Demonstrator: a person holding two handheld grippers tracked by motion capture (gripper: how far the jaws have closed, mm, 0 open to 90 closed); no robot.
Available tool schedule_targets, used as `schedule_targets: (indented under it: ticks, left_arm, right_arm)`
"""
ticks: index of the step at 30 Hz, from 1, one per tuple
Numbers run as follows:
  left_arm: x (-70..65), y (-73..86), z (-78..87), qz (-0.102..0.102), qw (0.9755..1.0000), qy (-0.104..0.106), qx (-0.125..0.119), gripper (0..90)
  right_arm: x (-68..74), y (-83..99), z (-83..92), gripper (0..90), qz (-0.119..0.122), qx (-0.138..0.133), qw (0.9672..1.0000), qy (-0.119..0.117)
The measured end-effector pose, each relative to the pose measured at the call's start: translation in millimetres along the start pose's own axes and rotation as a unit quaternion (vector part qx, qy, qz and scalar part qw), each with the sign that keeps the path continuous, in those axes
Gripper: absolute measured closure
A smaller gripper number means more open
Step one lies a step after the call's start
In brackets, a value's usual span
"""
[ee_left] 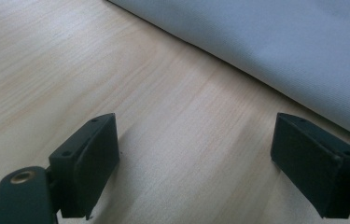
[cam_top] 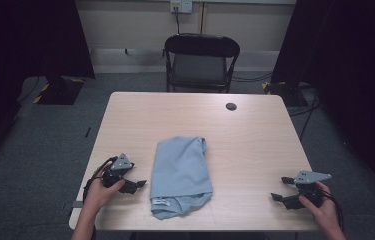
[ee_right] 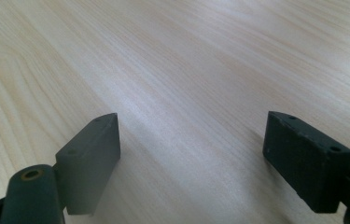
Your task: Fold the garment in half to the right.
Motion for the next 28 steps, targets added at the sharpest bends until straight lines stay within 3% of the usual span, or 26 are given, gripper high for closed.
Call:
schedule_targets:
  ticks: [28]
  left_arm:
    - [-0.6,0.3,0.5,-0.001,1.0,0.0,0.001,14.6]
  right_arm:
    - [3.1,0.8,-0.7,13.9,-0.004,0.004,0.9999,0.012]
Point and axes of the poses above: each handheld gripper's, and its own axes: z roughly backward along the jaws, y roughly out of its underside, x roughly to its left, the point moved 1 cm from there along -z, roughly forward along the jaws, and after that the axes turned 6 degrees about -z, right-handed, at the moved point
